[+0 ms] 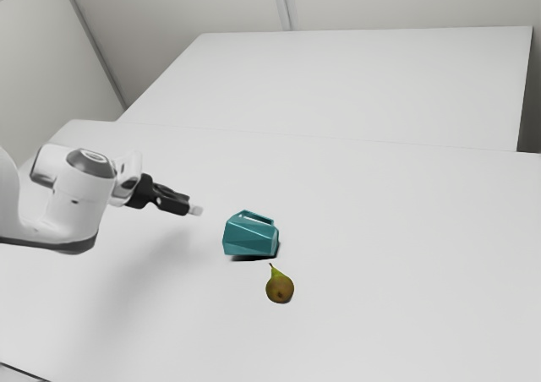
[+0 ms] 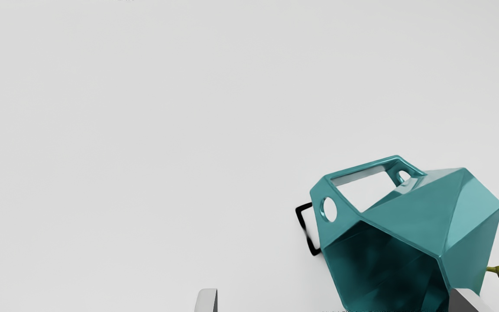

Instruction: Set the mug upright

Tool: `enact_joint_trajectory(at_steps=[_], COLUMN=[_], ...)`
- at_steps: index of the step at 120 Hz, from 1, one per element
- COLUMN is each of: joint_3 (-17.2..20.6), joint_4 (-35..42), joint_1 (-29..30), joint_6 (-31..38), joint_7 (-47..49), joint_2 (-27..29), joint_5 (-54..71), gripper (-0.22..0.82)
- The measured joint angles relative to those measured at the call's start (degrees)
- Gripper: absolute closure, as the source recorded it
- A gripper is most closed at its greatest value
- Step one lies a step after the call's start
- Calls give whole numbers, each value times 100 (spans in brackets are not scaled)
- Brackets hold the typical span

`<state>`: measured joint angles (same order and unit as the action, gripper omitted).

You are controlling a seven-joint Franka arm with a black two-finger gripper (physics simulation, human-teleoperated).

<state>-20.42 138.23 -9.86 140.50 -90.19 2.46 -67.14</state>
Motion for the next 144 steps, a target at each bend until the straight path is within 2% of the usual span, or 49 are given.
enact_joint_trajectory(at_steps=[37,80,115,144], joint_3=[213,643,679,710], joint_4=[227,476,420,409], joint_1=[-135,-253,-506,-870], joint_6=[166,441,651,815], joint_7=[-964,-1603,-1906,-2070], joint_2=[-8,-75,-437,-452], joint_5=[-360,-1039,-1508,-1730], gripper=[3,3,3,19])
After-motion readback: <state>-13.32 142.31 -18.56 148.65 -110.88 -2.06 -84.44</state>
